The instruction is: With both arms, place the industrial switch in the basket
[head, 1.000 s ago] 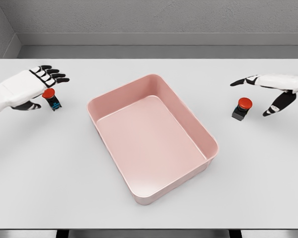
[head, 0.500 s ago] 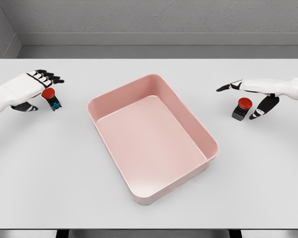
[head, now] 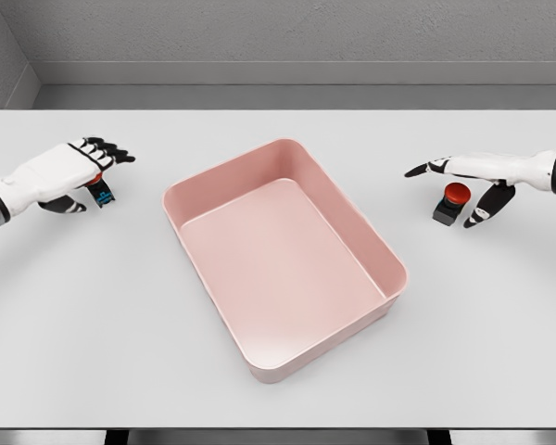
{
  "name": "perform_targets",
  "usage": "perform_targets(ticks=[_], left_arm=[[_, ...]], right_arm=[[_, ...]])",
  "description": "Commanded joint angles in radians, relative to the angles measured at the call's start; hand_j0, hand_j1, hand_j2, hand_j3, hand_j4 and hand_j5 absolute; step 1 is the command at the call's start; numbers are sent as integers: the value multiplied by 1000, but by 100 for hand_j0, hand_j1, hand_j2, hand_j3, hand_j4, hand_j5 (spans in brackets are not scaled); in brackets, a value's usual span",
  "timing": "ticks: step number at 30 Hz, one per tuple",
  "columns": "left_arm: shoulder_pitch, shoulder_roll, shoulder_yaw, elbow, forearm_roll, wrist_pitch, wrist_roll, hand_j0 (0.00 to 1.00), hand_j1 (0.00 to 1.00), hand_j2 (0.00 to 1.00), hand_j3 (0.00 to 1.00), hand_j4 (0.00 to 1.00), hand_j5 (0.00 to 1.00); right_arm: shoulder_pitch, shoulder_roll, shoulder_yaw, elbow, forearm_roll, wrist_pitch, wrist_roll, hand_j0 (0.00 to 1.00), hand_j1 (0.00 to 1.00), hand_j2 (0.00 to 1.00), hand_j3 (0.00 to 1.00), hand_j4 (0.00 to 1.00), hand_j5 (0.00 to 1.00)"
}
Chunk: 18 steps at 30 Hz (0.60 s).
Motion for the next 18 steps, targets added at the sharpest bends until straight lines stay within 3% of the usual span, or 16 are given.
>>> perform_targets(ticks=[1,2,6,7,18], left_arm=[[0,1,-2,9,6,0,1,86,86,86,86,86,86],[-2,3,-2,9,8,0,3,79,79,79,79,79,79],[-3,6,-2,9,8,0,3,69,69,69,69,69,69],[-3,6,-2,9,8,0,4,59,59,59,59,59,59],[-2,10,-2,-5,17,0,7,40,40,40,40,40,40]], right_arm=[[0,7,0,17,-4,3,0,98,98,98,98,98,98],[0,8,5,25,-4,0,0,98,98,98,98,98,98],[-2,8,8,31,-4,0,0,94,94,94,94,94,94],[-2,8,8,31,-6,0,0,94,94,94,94,94,94],[-3,8,6,57,22,0,0,81,81,81,81,81,81]])
